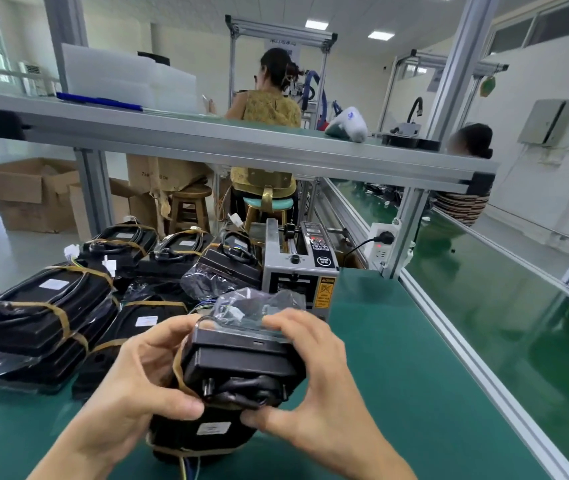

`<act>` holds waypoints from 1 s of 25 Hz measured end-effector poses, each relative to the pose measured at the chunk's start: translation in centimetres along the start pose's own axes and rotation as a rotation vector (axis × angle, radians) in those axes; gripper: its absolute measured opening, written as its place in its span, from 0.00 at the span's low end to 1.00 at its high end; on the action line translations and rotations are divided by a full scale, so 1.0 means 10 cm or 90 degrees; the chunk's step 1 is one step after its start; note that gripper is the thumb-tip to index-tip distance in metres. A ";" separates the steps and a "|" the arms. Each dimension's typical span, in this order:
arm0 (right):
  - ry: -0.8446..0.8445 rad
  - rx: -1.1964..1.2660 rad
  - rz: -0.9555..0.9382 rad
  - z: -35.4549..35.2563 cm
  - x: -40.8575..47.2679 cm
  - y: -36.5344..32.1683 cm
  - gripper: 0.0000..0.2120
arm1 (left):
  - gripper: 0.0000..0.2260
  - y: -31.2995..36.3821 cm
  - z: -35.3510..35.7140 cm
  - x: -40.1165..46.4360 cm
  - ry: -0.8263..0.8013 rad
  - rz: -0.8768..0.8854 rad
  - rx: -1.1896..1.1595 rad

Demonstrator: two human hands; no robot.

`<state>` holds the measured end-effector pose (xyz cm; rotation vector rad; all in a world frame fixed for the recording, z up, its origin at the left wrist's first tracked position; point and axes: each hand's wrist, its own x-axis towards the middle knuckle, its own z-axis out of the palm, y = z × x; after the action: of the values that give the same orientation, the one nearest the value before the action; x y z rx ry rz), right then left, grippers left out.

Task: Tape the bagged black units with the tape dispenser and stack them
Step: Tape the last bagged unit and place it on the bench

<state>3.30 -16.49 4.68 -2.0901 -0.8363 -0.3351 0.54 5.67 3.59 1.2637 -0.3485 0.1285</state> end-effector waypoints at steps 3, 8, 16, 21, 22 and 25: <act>-0.071 0.138 0.067 -0.11 0.03 0.04 0.37 | 0.39 -0.06 -0.04 0.03 -0.006 0.008 -0.082; -0.148 0.327 0.136 -0.07 0.16 0.20 0.31 | 0.39 -0.18 -0.12 0.03 0.032 0.020 -0.138; -0.161 0.313 0.139 -0.03 0.43 0.44 0.26 | 0.45 0.13 -0.17 0.08 0.051 0.119 0.182; -0.172 0.347 0.147 0.08 0.51 0.52 0.28 | 0.34 0.24 0.03 0.22 -0.017 0.126 0.402; -0.173 0.356 0.147 0.11 0.52 0.53 0.28 | 0.32 0.22 0.04 0.23 0.012 0.117 0.398; -0.175 0.386 0.161 0.17 0.52 0.55 0.28 | 0.30 0.17 0.00 0.26 0.080 0.110 0.383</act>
<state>10.70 -15.19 2.92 -1.6519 -0.7044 0.3176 2.50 5.88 5.97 1.8082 -0.3200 0.4857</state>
